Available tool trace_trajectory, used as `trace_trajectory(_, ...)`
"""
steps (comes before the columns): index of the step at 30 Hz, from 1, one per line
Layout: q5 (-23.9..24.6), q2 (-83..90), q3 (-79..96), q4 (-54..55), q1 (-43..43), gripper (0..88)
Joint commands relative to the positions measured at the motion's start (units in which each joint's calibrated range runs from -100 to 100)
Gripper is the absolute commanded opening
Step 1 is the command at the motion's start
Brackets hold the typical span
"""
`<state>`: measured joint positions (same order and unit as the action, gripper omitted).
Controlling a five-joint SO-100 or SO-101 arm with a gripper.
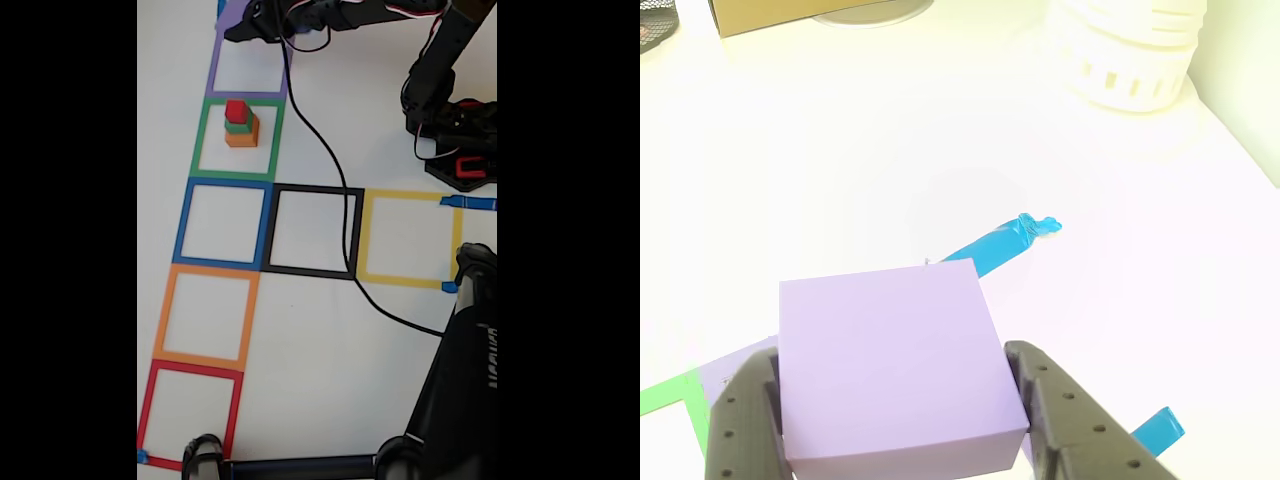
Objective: Tower of hanoi
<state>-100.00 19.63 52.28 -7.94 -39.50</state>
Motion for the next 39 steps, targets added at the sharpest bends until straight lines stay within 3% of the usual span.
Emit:
trace_trajectory(1,0.0,5.4,-18.5,-24.4,0.5,6.8)
trace_trajectory(6,0.0,6.0,-36.7,-44.9,1.1,8.3)
trace_trajectory(21,0.0,11.9,-71.4,-85.2,15.7,7.5)
trace_trajectory(31,0.0,23.7,-63.7,-87.8,33.3,7.2)
trace_trajectory(39,0.0,28.5,-48.5,-80.2,45.4,6.9)
